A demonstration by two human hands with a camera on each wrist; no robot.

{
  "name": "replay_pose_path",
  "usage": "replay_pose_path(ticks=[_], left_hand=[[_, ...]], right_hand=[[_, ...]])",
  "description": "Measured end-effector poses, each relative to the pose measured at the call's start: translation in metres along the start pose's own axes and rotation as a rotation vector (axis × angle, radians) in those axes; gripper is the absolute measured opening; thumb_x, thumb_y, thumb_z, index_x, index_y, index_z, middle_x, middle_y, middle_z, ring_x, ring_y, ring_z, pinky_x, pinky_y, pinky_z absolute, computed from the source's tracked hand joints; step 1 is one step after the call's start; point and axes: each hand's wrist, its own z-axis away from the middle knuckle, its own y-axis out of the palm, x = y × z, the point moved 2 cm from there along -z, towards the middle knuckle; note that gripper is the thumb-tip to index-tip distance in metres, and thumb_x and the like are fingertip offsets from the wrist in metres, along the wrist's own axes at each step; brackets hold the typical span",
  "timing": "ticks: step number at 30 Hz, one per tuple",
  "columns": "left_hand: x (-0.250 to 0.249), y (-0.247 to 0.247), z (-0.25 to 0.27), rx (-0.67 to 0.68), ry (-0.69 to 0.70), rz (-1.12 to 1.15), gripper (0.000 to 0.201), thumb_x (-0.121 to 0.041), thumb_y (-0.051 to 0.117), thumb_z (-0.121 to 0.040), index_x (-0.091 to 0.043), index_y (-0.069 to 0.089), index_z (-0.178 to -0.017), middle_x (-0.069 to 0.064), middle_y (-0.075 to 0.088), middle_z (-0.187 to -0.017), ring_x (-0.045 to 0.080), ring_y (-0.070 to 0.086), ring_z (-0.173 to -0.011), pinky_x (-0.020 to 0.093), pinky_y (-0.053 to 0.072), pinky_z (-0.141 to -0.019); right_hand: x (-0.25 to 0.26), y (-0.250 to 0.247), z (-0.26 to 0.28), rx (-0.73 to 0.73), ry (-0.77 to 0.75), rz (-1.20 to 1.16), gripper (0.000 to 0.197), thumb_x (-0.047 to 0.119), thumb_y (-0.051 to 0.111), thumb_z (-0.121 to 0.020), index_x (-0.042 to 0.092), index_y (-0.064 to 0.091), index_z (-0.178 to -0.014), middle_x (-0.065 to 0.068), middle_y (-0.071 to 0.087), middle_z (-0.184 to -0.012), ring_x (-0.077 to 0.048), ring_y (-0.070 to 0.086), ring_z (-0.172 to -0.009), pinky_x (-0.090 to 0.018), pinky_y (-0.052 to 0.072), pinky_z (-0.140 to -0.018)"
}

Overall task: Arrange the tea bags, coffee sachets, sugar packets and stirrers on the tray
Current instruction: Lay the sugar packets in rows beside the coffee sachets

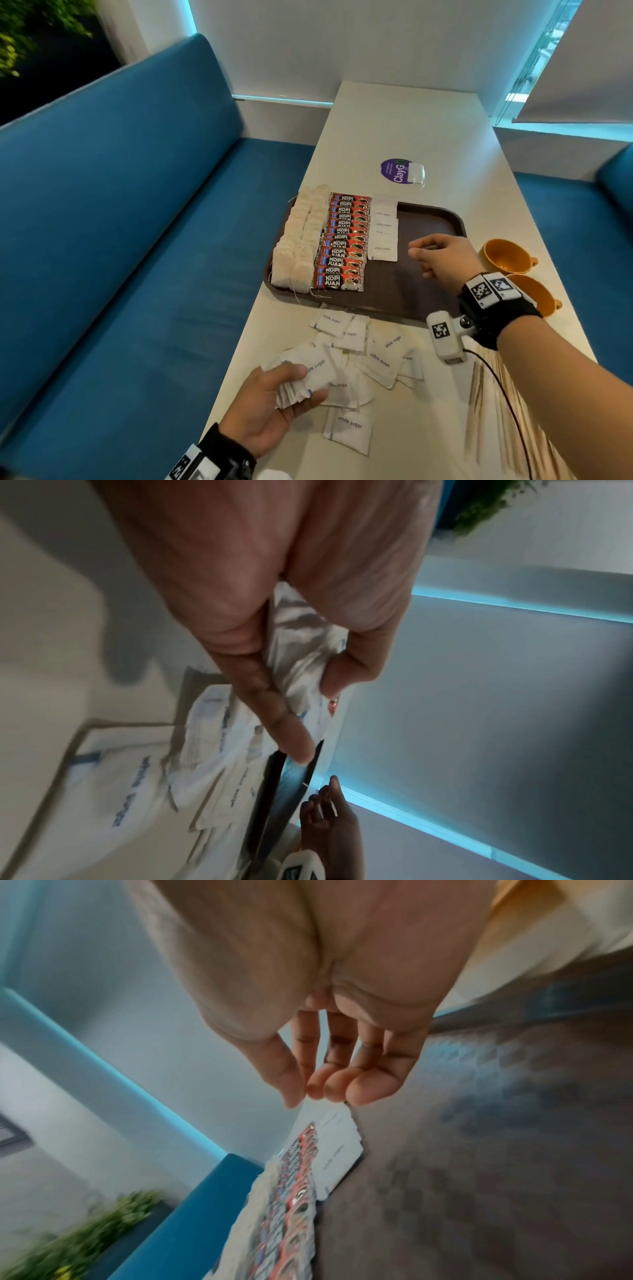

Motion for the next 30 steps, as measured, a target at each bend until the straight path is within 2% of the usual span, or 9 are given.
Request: replay_pose_path(ticks=[2,7,11,14,16,20,26,28,30], left_hand=[[-0.002,0.007,0.009,0.016,0.035,-0.021,0.018,0.005,0.07,-0.074,0.006,0.074,-0.092,0.028,0.07,-0.101,0.036,0.072,-0.077,0.04,0.062,-0.057],[0.004,0.012,0.027,0.043,0.068,-0.138,0.03,-0.001,0.069,-0.08,0.003,0.073,-0.11,0.024,0.073,-0.104,0.028,0.072,-0.076,0.035,0.061,-0.058],[0.015,0.013,0.039,0.027,0.074,-0.186,0.037,-0.006,0.074,-0.08,0.001,0.072,-0.116,0.019,0.075,-0.104,0.024,0.073,-0.078,0.031,0.06,-0.056],[0.023,0.011,0.044,0.004,0.071,-0.228,0.04,-0.01,0.077,-0.08,-0.003,0.072,-0.119,0.021,0.074,-0.113,0.025,0.072,-0.084,0.029,0.057,-0.054],[0.029,0.008,0.046,0.002,0.081,-0.243,0.045,-0.014,0.082,-0.079,-0.003,0.071,-0.122,0.021,0.073,-0.116,0.024,0.069,-0.086,0.028,0.054,-0.054],[0.036,0.009,0.051,-0.015,0.128,-0.209,0.044,-0.016,0.078,-0.083,0.0,0.069,-0.122,0.017,0.072,-0.1,0.019,0.065,-0.071,0.026,0.05,-0.049],[0.04,0.017,0.061,-0.013,0.144,-0.184,0.044,-0.026,0.078,-0.087,-0.005,0.064,-0.122,0.023,0.072,-0.108,0.025,0.066,-0.077,0.03,0.05,-0.053],[0.044,0.017,0.063,0.044,0.13,-0.229,0.058,-0.018,0.088,-0.078,-0.003,0.059,-0.126,0.02,0.07,-0.103,0.023,0.064,-0.075,0.031,0.05,-0.057],[0.048,0.017,0.064,0.069,0.129,-0.286,0.063,-0.003,0.087,-0.071,-0.002,0.057,-0.127,0.015,0.069,-0.099,0.019,0.062,-0.072,0.032,0.051,-0.058]], right_hand=[[0.004,-0.004,0.028,0.052,-0.024,0.03,0.005,0.019,0.072,-0.093,0.019,0.075,-0.098,-0.007,0.072,-0.091,-0.017,0.064,-0.072,-0.033,0.061,-0.072],[0.013,0.01,0.108,0.223,-0.099,-0.021,0.004,0.014,0.074,-0.091,0.013,0.076,-0.095,-0.009,0.069,-0.079,-0.013,0.06,-0.062,-0.025,0.055,-0.06],[0.005,0.036,0.168,0.411,-0.071,-0.193,0.01,0.014,0.075,-0.09,0.008,0.076,-0.097,-0.01,0.068,-0.081,-0.02,0.062,-0.064,-0.035,0.058,-0.063],[-0.008,0.051,0.199,0.467,-0.044,-0.306,0.02,0.012,0.081,-0.085,0.008,0.072,-0.103,-0.008,0.068,-0.082,-0.026,0.065,-0.067,-0.038,0.058,-0.063],[-0.014,0.056,0.215,0.46,-0.037,-0.388,0.024,0.004,0.081,-0.083,0.003,0.064,-0.1,-0.011,0.067,-0.083,-0.031,0.065,-0.067,-0.04,0.058,-0.063],[-0.026,0.06,0.236,0.399,-0.053,-0.508,0.026,-0.01,0.075,-0.083,0.001,0.052,-0.083,-0.015,0.06,-0.077,-0.034,0.065,-0.066,-0.046,0.061,-0.067],[-0.044,0.059,0.25,0.266,-0.021,-0.504,0.011,-0.006,0.081,-0.078,0.001,0.072,-0.08,-0.018,0.072,-0.079,-0.028,0.066,-0.07,-0.039,0.059,-0.07],[-0.048,0.058,0.252,0.237,-0.004,-0.54,0.012,-0.005,0.081,-0.078,0.006,0.077,-0.081,-0.016,0.073,-0.081,-0.027,0.066,-0.07,-0.036,0.058,-0.069],[-0.049,0.058,0.253,0.22,-0.002,-0.576,0.015,-0.005,0.081,-0.078,0.008,0.08,-0.085,-0.014,0.072,-0.08,-0.025,0.067,-0.072,-0.033,0.058,-0.068]])
